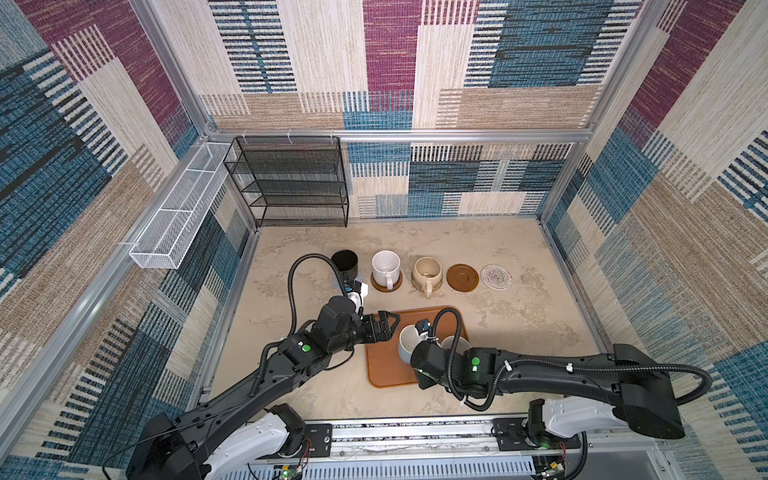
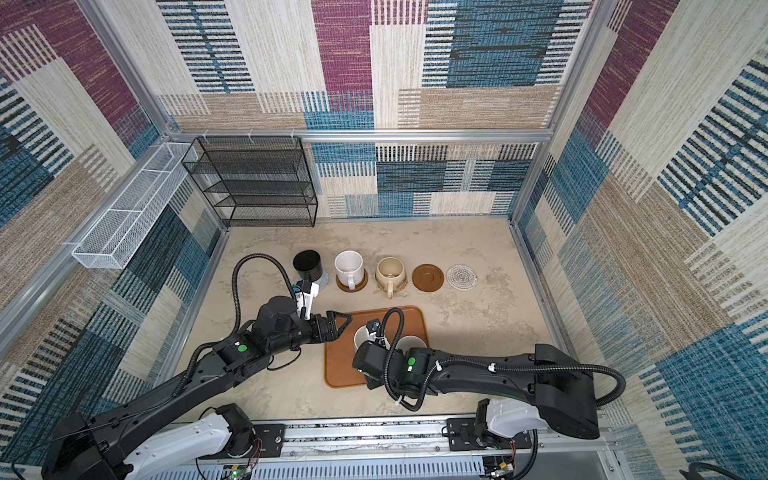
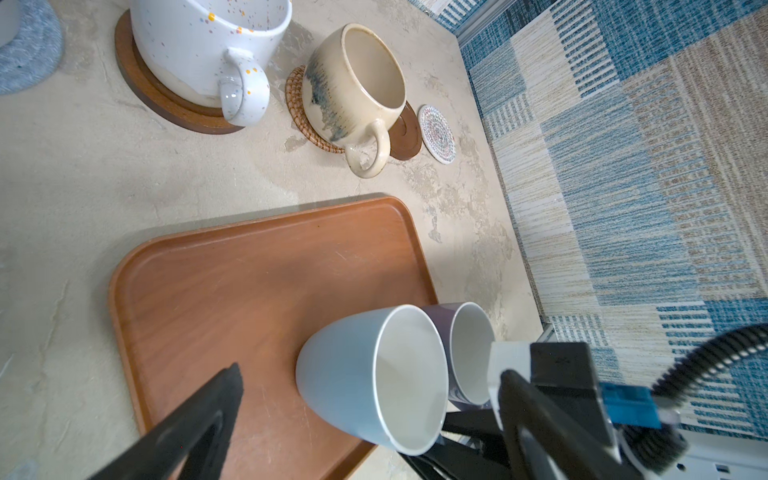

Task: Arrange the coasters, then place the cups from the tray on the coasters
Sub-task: 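Grip the light blue mug's rim with the right gripper and lift it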

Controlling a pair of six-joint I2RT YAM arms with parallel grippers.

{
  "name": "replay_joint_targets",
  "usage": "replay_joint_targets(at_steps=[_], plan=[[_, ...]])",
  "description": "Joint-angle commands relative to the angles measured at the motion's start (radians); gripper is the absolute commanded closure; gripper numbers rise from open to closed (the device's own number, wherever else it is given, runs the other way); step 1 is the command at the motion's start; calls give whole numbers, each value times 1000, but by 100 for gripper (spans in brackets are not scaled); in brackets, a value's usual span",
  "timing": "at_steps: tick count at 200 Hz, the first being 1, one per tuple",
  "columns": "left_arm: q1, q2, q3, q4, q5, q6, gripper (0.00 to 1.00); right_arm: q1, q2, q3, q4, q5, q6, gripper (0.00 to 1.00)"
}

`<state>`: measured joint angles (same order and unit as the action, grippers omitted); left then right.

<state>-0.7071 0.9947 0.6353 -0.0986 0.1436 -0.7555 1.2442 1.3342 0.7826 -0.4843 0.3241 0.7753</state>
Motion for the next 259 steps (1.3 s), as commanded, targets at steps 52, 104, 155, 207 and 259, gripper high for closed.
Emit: replay_joint_targets(at_steps=[52, 104, 155, 207, 259], plan=[[4, -19, -31, 111, 45, -34, 2, -23, -48, 51, 32, 95, -66, 100], [3, 6, -29, 157, 71, -30, 2, -118, -131, 69, 41, 79, -148, 100], [4, 95, 28, 228, 146, -39, 1, -244, -181, 103, 46, 46, -258, 100], [-8, 228, 177, 216, 180, -23, 2, -415, -256, 129, 49, -10, -365, 100], [-50, 402, 373, 162, 170, 12, 2, -675, -194, 161, 65, -154, -458, 100]])
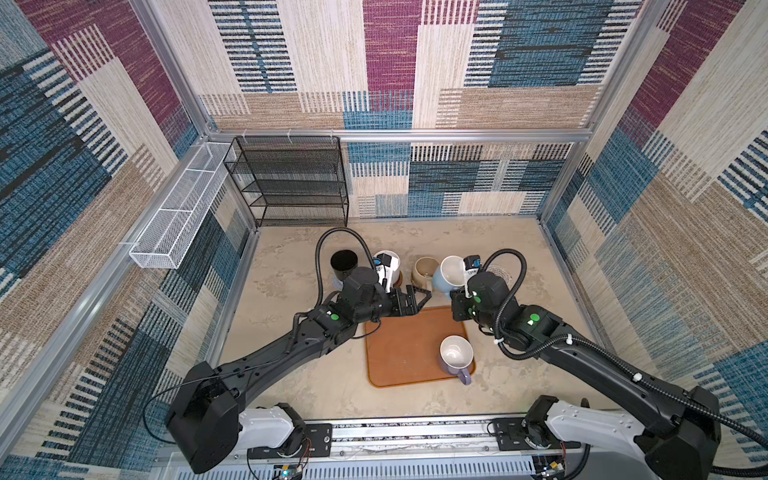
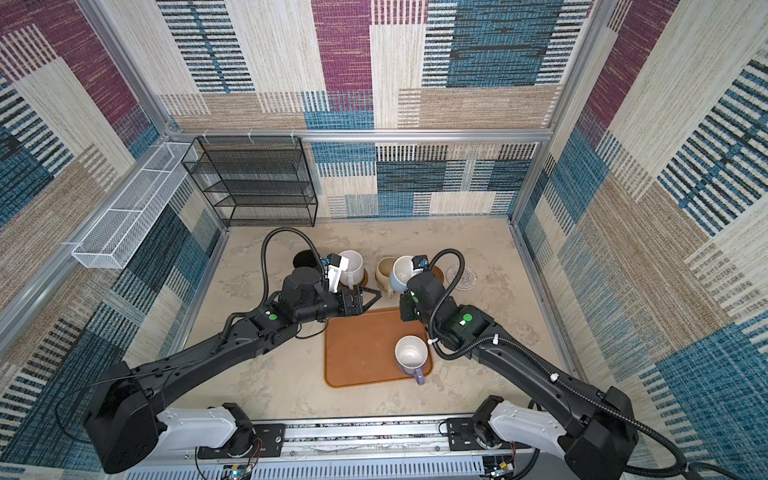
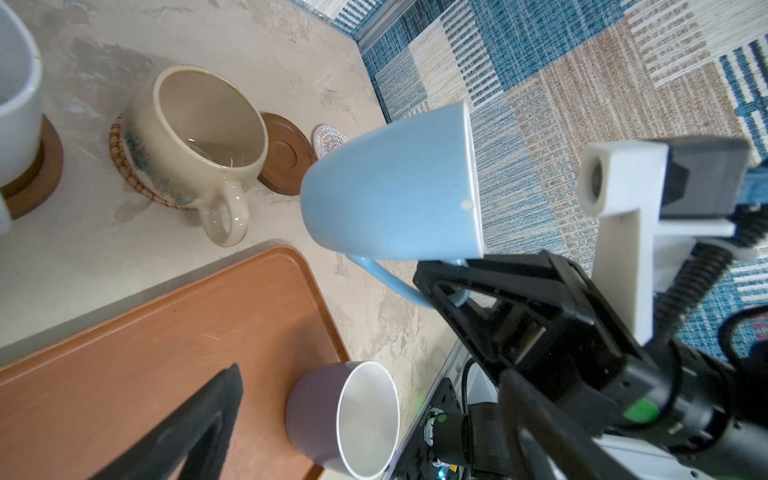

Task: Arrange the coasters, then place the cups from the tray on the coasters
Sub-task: 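Carry the light blue mug to the brown wooden coaster and set it down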

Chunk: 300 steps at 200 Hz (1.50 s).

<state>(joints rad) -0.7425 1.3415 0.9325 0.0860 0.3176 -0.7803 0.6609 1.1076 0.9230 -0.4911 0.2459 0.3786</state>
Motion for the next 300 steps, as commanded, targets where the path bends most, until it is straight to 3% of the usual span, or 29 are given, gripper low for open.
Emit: replay_joint_targets(at_steps=[1, 59, 93, 118, 212, 260, 300], plan=[[-15, 56, 81, -24, -5, 38, 1, -96, 34, 21, 72, -79, -62, 100], [-43, 251, 330, -184, -77, 100, 2, -308, 205, 105, 85, -176, -114, 100], [-43, 356, 466, -250, -105, 121, 2, -355, 331, 166, 77, -204, -132, 100], [-37, 402, 578, -387, -189, 172, 2, -368, 408, 195, 71, -179, -145, 100], [-30, 430, 572, -345, -140, 162, 4, -380, 589, 265, 62, -110, -163, 100], [-28, 412, 580, -392, -190, 194, 4, -381, 600, 256, 63, -147, -180, 100], [-29, 408, 567, -382, -181, 189, 3, -380, 582, 250, 47, -167, -202, 91]])
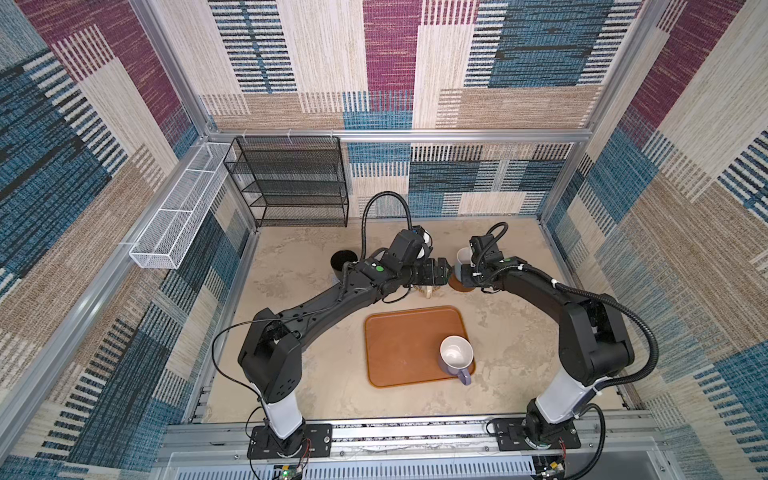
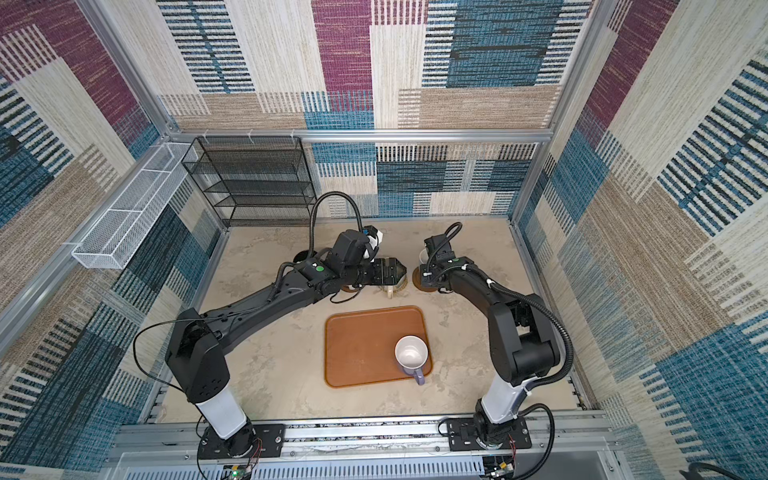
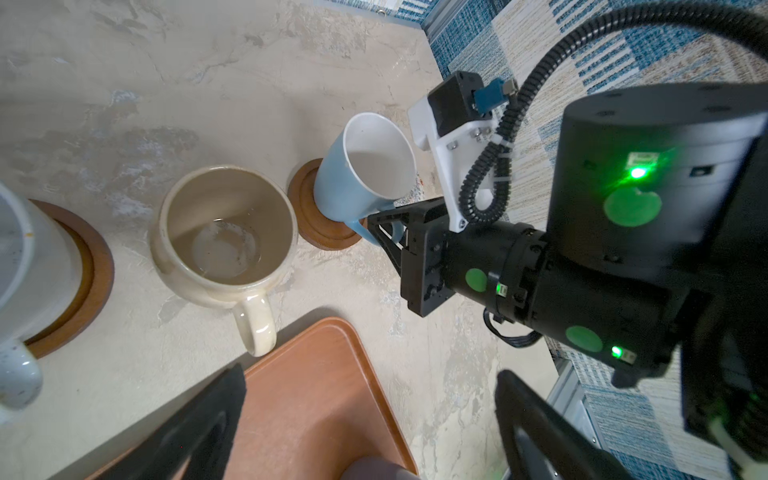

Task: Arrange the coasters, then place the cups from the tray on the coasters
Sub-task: 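Carry the light blue mug to the brown wooden coaster and set it down, then open the right gripper and move it back toward the tray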

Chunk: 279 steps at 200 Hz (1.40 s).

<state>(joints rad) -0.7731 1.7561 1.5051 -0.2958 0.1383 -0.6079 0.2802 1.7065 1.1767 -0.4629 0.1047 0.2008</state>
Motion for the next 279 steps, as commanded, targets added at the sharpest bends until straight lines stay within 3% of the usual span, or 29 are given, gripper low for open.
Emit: replay_joint_targets(at_steps=[1, 32, 75, 113, 147, 198, 200, 203, 206, 250, 279], plan=[[2, -6, -6, 0, -2, 17, 3, 1, -17, -4, 18, -28, -25, 91], [2, 3, -13, 15, 9, 6, 3, 2, -7, 5, -5, -21, -39, 72], [2, 13, -18, 29, 30, -6, 2, 1, 13, 4, -29, 20, -27, 61], [2, 7, -26, 37, 36, -12, 2, 2, -10, 0, -56, 73, -1, 61], [2, -7, -41, 47, 40, -10, 1, 4, -71, -17, -26, 23, 1, 58], [1, -106, -133, 85, 32, -13, 2, 23, -255, -83, 23, -54, 27, 30], [1, -113, -140, 88, 32, -12, 1, 24, -266, -88, 24, -55, 27, 25], [3, -121, -150, 95, 33, -13, 1, 26, -281, -98, 25, -57, 34, 5], [2, -128, -162, 99, 33, -14, 2, 27, -297, -106, 28, -59, 37, 1], [1, -255, -329, 206, 98, -28, 2, 43, -509, -246, 33, -123, 65, 0], [-20, -341, -409, 194, 63, -5, 2, 44, -659, -367, 82, -126, 86, 0]])
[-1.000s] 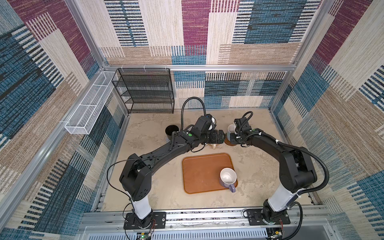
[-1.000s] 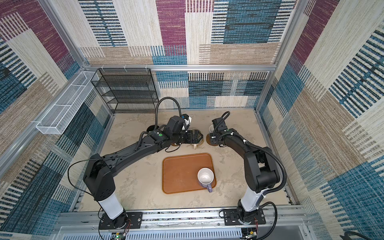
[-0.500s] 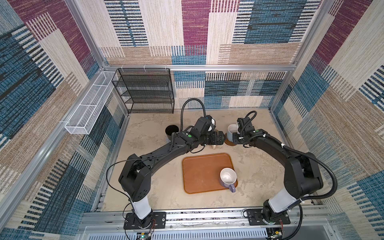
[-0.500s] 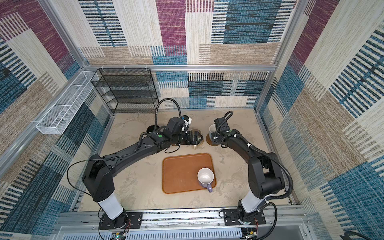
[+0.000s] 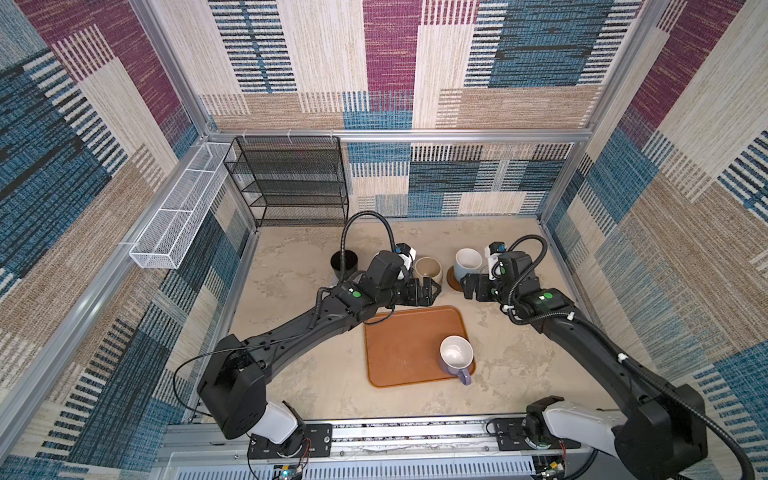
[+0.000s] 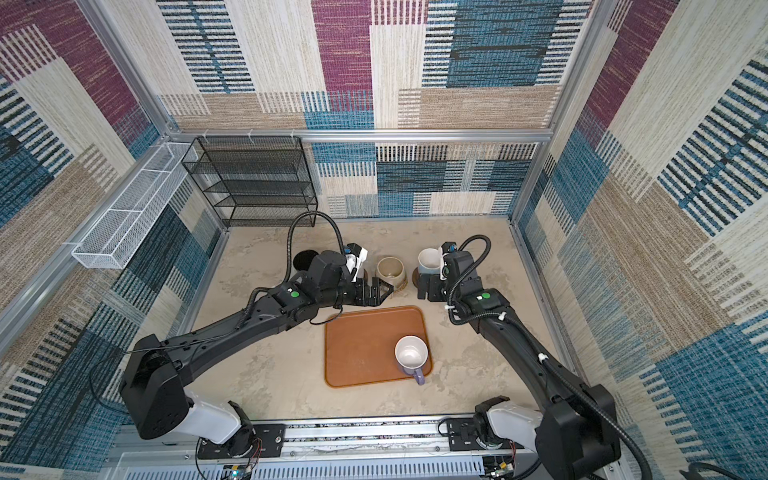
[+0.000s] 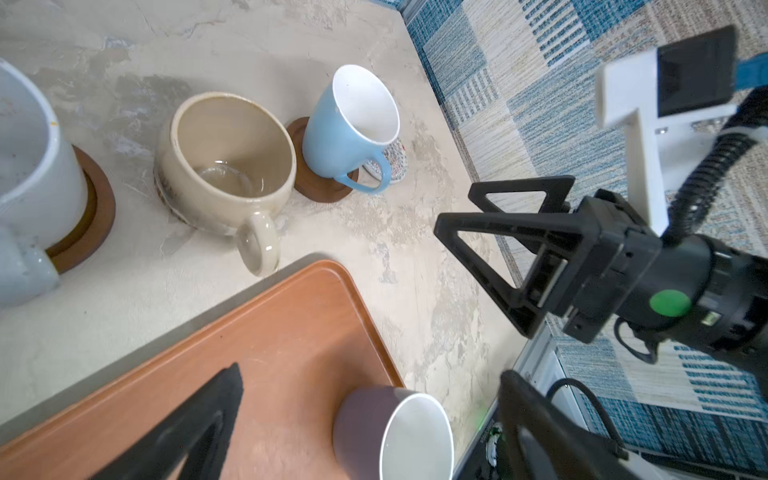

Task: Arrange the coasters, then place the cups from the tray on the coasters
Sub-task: 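Open the right gripper and move it back toward the tray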

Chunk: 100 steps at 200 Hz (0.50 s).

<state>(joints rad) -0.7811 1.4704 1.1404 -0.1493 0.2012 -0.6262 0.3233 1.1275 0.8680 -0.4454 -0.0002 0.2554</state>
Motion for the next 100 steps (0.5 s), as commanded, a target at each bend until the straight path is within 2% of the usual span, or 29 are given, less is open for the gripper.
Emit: replay_joint_targets(at_steps=[1, 30, 46, 79, 85, 100], plan=[[-12, -57, -47, 46, 1, 13, 2, 0, -84, -60, 66, -19, 33, 0], [-13, -111, -131, 76, 100, -5, 2, -1, -142, -93, 69, 43, 116, 0], [-19, -138, -163, 74, 137, -4, 2, 0, -147, -88, 22, -24, 109, 0], [-38, -201, -215, 16, 115, 25, 2, 8, -155, -128, -77, -245, 119, 5], [-39, -211, -222, 7, 113, 30, 2, 23, -161, -141, -89, -259, 122, 1], [-40, -235, -237, -1, 113, 39, 2, 79, -166, -151, -151, -213, 136, 0]])
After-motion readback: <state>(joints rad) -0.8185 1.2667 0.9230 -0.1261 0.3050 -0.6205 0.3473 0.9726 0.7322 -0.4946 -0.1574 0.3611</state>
